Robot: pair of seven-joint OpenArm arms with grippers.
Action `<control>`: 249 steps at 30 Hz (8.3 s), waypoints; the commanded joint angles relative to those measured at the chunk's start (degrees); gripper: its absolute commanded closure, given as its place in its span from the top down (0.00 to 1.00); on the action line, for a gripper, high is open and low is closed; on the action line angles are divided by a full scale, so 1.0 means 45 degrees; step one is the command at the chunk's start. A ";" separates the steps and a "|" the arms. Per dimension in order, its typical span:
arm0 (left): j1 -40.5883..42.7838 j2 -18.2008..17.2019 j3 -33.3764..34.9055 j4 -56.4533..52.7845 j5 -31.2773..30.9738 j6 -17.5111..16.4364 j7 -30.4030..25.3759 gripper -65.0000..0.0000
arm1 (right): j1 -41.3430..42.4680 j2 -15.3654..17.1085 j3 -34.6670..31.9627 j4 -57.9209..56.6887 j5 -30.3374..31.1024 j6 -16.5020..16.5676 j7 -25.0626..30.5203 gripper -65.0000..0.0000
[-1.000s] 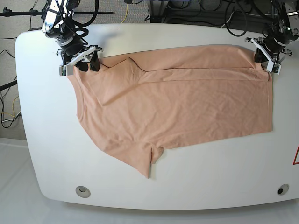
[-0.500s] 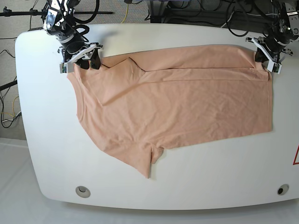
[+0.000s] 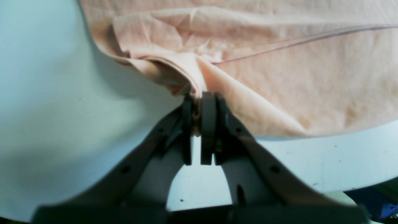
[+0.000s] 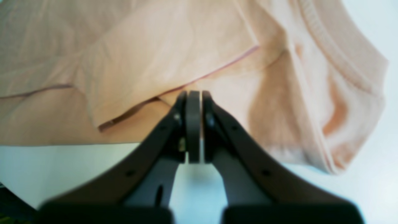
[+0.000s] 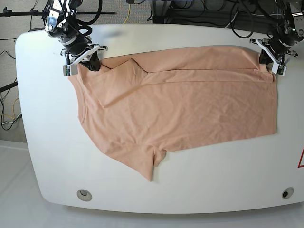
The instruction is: Fold the T-shirt properly
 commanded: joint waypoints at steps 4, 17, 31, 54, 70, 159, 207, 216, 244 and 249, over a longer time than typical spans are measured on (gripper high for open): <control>-0.0009 -0.0196 -0.0079 0.0174 -0.0121 -0.0002 -0.0149 0.01 | 0.0222 0.0183 0.0139 -0.0030 0.0093 0.0031 0.0071 0.08; 0.0015 -0.0210 -0.0050 0.0257 -0.0114 -0.0024 -0.0166 0.01 | 0.0914 0.0249 0.0433 -0.1017 -0.0004 0.0013 -0.0038 0.19; -0.0059 -0.0197 -0.0037 0.0217 -0.0049 -0.0026 -0.0139 0.01 | 0.1304 0.0569 0.0452 -0.1691 -0.0078 0.0009 0.0196 0.35; -0.0022 -0.0197 -0.0012 0.0149 -0.0022 0.0018 -0.0074 0.01 | 0.0907 0.0610 0.0503 -0.1651 0.0042 0.0103 0.0226 0.45; -0.0429 -0.0189 0.0109 -0.0028 0.0027 0.0028 0.0133 0.00 | 0.0613 0.0365 0.0518 -0.1663 0.0234 0.0162 0.0197 0.45; -0.0864 -0.0161 -0.0487 0.0871 0.0235 0.0016 0.0350 0.00 | 0.0269 0.0497 0.1128 0.0264 0.0528 0.0170 -0.0380 0.46; -0.1076 -0.0039 -0.0504 0.0834 0.0281 0.0026 0.0210 0.00 | 0.1386 0.0139 0.0885 -0.2250 -0.0491 0.0573 0.0402 0.26; -0.0993 -0.0007 -0.0508 0.0879 0.0322 0.0043 0.0198 0.00 | 0.1433 0.0161 0.0882 -0.2531 -0.0340 0.0643 0.0223 0.50; -0.0856 -0.0009 -0.0514 0.0844 0.0367 0.0026 0.0200 0.00 | 0.1481 0.0144 0.0939 -0.2761 -0.0120 0.0921 0.0009 0.01; -0.0850 -0.0006 -0.0502 0.0862 0.0363 0.0018 0.0188 0.00 | 0.1513 0.0172 0.0993 -0.2755 -0.0116 0.0960 0.0014 0.01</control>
